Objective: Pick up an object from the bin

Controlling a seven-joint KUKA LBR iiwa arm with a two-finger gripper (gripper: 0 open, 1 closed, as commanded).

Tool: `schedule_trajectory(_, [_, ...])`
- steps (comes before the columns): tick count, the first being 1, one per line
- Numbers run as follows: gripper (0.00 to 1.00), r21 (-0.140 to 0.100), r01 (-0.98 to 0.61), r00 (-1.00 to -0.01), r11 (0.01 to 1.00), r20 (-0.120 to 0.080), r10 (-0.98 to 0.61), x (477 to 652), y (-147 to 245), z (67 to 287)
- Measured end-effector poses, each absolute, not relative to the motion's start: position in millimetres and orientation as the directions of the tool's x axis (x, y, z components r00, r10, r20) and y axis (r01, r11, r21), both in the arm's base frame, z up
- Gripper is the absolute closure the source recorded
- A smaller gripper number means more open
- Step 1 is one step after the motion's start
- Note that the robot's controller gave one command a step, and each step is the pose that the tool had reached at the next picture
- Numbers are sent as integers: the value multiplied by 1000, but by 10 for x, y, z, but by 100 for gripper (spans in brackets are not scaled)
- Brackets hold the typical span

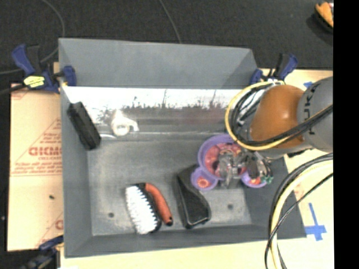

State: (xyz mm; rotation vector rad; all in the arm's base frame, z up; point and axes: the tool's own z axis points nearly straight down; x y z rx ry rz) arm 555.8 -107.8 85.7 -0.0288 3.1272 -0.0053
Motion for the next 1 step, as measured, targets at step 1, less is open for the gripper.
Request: schedule_trajectory(1, [100,-5,-18,-1000,1000,-16,-19,5564,-1085,937])
